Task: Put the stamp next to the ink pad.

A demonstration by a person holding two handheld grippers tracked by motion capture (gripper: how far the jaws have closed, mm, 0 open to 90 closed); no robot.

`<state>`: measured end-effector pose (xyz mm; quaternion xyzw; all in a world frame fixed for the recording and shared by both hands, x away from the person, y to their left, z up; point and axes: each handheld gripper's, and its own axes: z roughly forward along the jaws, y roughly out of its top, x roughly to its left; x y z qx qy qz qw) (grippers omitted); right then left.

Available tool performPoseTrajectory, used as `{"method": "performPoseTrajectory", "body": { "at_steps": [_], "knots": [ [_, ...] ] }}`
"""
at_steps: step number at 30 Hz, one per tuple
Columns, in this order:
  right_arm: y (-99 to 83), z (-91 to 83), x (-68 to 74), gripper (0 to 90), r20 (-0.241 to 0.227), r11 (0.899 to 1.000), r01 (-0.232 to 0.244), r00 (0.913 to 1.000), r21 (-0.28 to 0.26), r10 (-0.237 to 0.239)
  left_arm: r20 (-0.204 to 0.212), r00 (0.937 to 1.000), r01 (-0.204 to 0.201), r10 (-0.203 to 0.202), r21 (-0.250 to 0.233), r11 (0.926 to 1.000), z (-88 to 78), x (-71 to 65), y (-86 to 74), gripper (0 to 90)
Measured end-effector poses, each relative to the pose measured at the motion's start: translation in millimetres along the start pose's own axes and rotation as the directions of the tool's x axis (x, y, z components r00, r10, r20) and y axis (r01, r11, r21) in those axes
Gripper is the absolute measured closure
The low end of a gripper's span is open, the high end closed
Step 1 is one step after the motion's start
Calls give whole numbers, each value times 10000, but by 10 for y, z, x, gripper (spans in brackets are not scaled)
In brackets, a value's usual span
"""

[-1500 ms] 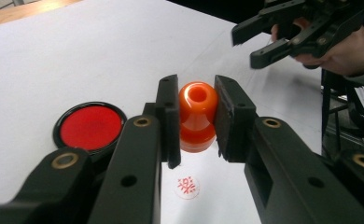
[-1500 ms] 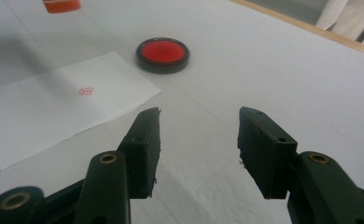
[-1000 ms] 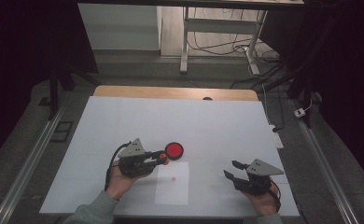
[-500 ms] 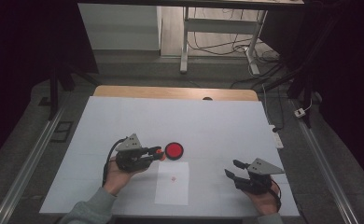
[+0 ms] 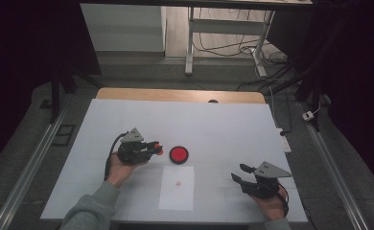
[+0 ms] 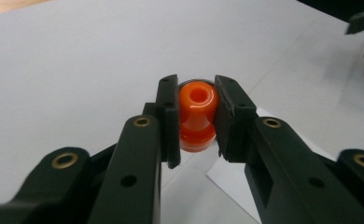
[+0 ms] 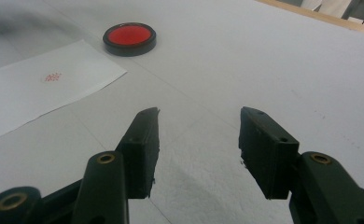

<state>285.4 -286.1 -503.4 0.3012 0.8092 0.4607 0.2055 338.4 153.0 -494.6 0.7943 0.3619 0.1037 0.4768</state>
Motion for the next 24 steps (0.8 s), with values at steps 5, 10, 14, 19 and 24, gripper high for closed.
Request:
{"method": "performPoseTrajectory", "body": {
  "at_steps": [5, 10, 14, 19, 24],
  "knots": [
    [-4, 3, -4, 474, 36, 10000, -18, 10000, 28, 17, -228, 9997, 127, -122, 238, 9996, 109, 63, -17, 725],
    [-6, 6, 4, 474, 45, 10000, -31, 10000, 83, 31, -458, 9988, 171, -153, 408, 9990, 186, 98, -30, 724],
    [-5, 19, 7, 473, -10, 10000, -29, 10000, 54, 29, -787, 9966, 274, -227, 591, 9979, 268, 148, -55, 724],
    [-7, 18, 5, 473, -40, 10000, -39, 10000, 66, 39, -1205, 9925, 272, -187, 695, 9972, 361, 185, -81, 723],
    [-7, 23, 8, 473, -26, 10000, -51, 10000, 55, 51, -1333, 9909, 298, -187, 814, 9962, 396, 201, -95, 722]
  ]
}}
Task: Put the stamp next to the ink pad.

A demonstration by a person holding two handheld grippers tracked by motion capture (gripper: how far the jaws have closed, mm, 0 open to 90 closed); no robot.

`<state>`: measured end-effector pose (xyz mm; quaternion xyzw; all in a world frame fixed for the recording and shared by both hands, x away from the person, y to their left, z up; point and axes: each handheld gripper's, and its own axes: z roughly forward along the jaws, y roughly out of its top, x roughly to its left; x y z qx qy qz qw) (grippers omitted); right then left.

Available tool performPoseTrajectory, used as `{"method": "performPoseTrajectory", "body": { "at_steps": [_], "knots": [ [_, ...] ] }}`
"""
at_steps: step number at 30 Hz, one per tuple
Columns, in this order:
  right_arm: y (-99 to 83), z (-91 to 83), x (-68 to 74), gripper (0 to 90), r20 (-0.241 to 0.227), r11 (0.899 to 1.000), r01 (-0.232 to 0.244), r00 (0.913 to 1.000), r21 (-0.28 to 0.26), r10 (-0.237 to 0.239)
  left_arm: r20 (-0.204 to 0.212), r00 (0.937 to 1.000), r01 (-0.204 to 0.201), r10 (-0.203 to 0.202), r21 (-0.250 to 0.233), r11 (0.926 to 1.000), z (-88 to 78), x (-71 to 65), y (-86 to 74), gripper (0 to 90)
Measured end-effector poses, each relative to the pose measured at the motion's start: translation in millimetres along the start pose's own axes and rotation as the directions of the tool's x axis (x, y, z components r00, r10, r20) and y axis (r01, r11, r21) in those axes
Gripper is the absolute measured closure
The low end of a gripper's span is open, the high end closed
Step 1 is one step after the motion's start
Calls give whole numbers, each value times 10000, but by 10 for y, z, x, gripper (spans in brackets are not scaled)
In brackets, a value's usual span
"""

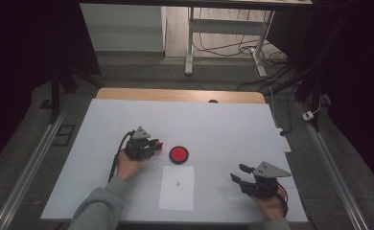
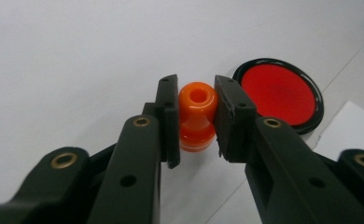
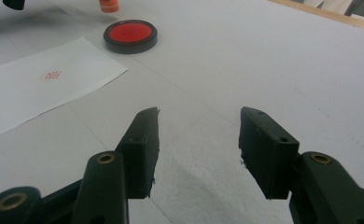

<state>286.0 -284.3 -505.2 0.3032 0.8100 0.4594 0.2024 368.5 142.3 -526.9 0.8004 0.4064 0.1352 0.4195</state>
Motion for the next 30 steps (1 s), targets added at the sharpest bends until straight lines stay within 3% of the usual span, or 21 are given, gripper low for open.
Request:
{"method": "performPoseTrajectory", "body": {
  "at_steps": [26, 30],
  "knots": [
    [-2, 8, -4, 469, 19, 9999, 36, 10000, 106, -36, -62, 9997, -251, 255, 604, 9979, 84, -41, -30, 711],
    [-1, 7, -5, 468, 23, 9999, 46, 10000, 129, -46, -132, 9996, -255, 263, 588, 9979, 80, -47, -28, 653]
  ]
}}
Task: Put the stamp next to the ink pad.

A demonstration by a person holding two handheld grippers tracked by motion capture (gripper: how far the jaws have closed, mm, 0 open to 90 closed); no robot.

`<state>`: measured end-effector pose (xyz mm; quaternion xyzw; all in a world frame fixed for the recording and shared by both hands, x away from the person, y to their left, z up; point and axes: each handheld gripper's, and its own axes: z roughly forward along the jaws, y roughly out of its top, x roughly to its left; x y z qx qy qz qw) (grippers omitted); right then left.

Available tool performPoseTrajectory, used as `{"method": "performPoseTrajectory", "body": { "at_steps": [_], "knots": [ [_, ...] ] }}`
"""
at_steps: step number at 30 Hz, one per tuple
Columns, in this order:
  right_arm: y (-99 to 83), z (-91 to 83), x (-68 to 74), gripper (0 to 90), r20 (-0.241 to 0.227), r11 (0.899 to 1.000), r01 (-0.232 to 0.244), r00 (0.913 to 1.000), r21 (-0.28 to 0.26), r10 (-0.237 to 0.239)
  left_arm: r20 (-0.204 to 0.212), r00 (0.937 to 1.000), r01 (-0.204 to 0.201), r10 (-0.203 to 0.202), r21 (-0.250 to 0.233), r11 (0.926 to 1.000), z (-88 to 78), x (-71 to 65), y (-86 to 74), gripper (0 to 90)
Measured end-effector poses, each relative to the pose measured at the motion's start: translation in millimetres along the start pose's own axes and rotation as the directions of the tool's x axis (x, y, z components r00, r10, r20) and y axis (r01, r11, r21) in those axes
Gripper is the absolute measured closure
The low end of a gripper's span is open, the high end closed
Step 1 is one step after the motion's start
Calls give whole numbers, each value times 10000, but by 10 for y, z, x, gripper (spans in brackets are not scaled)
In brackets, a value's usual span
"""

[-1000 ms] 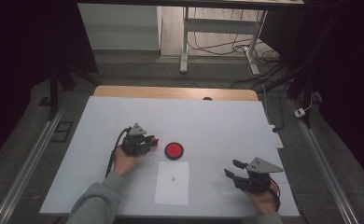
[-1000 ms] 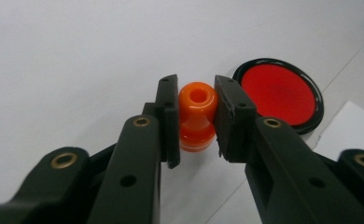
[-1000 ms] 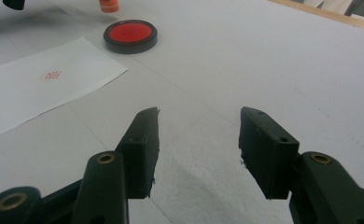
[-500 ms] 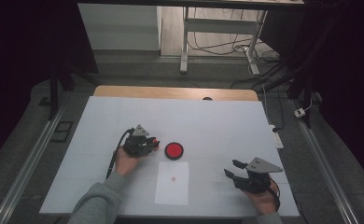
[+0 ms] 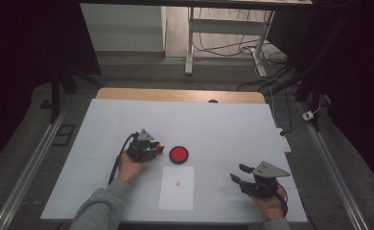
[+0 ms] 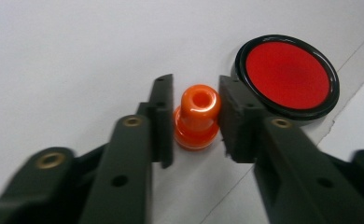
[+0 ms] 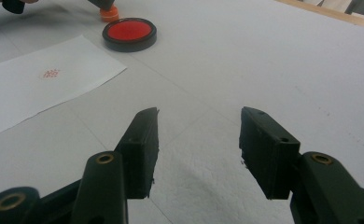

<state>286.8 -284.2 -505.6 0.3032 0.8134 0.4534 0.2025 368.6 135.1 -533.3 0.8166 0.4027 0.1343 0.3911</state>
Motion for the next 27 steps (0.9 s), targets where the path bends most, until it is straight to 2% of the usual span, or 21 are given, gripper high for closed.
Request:
{"method": "performPoseTrajectory", "body": {
  "at_steps": [3, 4, 6, 10, 17, 18, 27],
  "knots": [
    [-2, 0, -1, 468, -9, 9999, -50, 10000, -127, 50, -21, 10000, 66, -67, -168, 9998, -28, -8, 8, 539],
    [-2, 0, -1, 468, -9, 9999, -50, 10000, -127, 50, -59, 10000, 80, -81, -254, 9996, -48, -10, 13, 539],
    [1, -11, -4, 467, 56, 10000, -51, 10000, -56, 52, -84, 9999, 112, -115, -398, 9991, -91, -19, 19, 452],
    [2, -14, -5, 467, 75, 10000, -51, 10000, -83, 52, 102, 9998, 189, -182, -699, 9974, -212, -36, 20, 364],
    [-1, -18, -21, 466, 47, 9998, -82, 10000, -153, 83, 274, 9995, -127, 149, -771, 9969, -359, -100, -11, 350],
    [0, -22, -21, 466, 147, 9999, -56, 9999, -111, 57, 338, 9992, -201, 228, -770, 9968, -410, -120, -32, 350],
    [2, -30, -25, 465, 56, 9998, -78, 10000, -190, 79, 663, 9968, -388, 444, -838, 9957, -676, -174, -182, 348]
  ]
}}
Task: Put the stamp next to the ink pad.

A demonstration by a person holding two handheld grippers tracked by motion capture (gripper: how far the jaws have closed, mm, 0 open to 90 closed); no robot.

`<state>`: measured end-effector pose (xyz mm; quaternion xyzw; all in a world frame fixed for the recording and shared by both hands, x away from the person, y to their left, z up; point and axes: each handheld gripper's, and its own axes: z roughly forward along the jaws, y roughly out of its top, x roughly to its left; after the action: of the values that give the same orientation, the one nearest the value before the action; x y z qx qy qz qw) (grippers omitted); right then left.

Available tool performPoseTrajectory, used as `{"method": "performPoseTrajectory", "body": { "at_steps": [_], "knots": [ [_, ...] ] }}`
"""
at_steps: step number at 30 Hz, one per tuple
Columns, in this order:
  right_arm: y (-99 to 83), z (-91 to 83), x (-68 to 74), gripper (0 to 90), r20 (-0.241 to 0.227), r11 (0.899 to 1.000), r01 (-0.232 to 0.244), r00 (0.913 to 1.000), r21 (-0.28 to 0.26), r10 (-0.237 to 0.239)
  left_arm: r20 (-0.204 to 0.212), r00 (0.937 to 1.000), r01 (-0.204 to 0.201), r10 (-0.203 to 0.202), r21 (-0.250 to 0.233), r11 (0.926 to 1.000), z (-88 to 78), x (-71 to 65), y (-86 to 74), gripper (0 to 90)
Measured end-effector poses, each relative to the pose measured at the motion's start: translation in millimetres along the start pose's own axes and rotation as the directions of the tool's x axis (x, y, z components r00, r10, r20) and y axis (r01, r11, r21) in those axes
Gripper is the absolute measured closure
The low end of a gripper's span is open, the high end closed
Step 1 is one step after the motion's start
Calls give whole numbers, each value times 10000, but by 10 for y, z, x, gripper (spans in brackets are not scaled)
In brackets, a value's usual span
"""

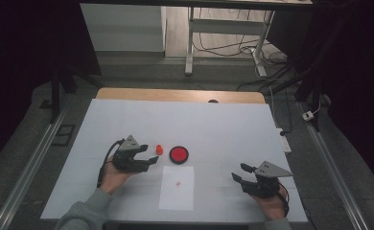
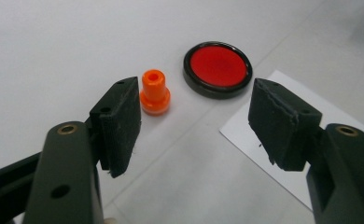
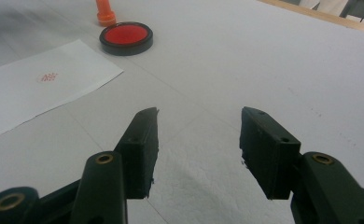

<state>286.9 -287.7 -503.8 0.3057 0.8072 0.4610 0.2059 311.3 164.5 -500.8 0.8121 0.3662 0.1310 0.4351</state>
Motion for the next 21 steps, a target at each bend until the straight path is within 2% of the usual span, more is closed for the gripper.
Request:
{"method": "performPoseTrajectory", "body": {
  "at_steps": [3, 5, 9, 16, 21],
  "knots": [
    [2, -3, -1, 464, -10, 10000, -4, 10000, -11, 4, 99, 9999, 25, -24, -28, 10000, -52, -12, -37, 347],
    [4, -8, 1, 464, 8, 10000, 22, 10000, -27, -22, 264, 9996, 39, -40, 25, 10000, -112, -32, -112, 348],
    [5, -21, -1, 463, 13, 9999, 111, 9999, -21, -111, 330, 9994, 63, -68, 148, 9999, -195, -47, -237, 348],
    [-5, -31, -8, 462, 49, 9997, 251, 9997, 65, -251, 341, 9992, 184, -185, 38, 9998, -368, -33, -390, 348],
    [-23, -40, -22, 461, 59, 9995, 299, 9995, 96, -300, 294, 9995, 83, -86, 91, 9999, -460, -51, -499, 348]
  ]
}}
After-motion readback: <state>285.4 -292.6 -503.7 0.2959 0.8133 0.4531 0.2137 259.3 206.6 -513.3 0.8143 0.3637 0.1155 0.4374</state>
